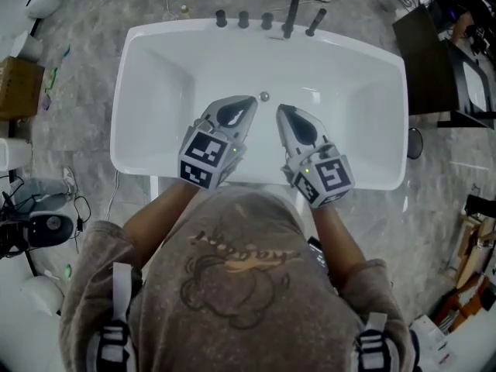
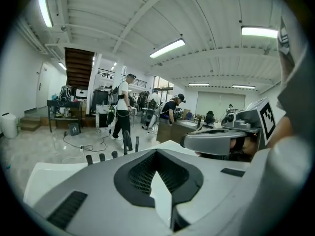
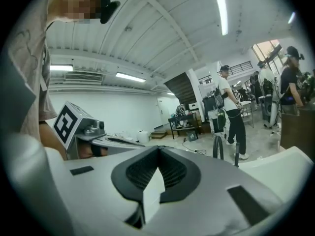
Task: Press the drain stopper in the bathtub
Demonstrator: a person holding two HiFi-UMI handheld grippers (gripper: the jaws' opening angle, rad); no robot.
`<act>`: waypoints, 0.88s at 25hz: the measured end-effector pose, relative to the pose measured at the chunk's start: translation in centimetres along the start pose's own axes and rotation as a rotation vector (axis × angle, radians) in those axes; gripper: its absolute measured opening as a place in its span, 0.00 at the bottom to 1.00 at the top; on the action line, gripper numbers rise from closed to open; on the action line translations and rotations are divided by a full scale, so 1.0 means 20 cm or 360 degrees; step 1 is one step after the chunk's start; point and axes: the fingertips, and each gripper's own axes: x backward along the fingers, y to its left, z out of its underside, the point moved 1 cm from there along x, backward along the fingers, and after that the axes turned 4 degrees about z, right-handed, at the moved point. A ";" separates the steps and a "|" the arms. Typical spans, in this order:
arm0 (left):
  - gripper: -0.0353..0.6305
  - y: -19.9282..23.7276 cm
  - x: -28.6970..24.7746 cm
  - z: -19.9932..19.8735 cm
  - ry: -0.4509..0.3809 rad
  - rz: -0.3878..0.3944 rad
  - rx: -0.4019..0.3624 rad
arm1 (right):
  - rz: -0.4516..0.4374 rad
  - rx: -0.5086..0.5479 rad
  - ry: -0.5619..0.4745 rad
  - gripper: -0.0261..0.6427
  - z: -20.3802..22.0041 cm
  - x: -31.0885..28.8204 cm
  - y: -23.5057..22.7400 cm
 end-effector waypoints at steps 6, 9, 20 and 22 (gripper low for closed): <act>0.06 -0.07 0.18 -0.15 -0.0229 0.0097 -0.0039 | -0.0130 0.0085 -0.0103 0.04 -0.14 0.08 0.13; 0.06 -0.07 0.22 -0.20 -0.0323 0.0116 -0.0056 | -0.0181 0.0111 -0.0145 0.04 -0.18 0.08 0.16; 0.06 -0.07 0.29 -0.26 -0.0429 0.0095 -0.0089 | -0.0418 0.0119 -0.0256 0.04 -0.27 0.07 0.27; 0.06 -0.07 0.29 -0.26 -0.0427 0.0095 -0.0092 | -0.0425 0.0106 -0.0260 0.04 -0.27 0.07 0.27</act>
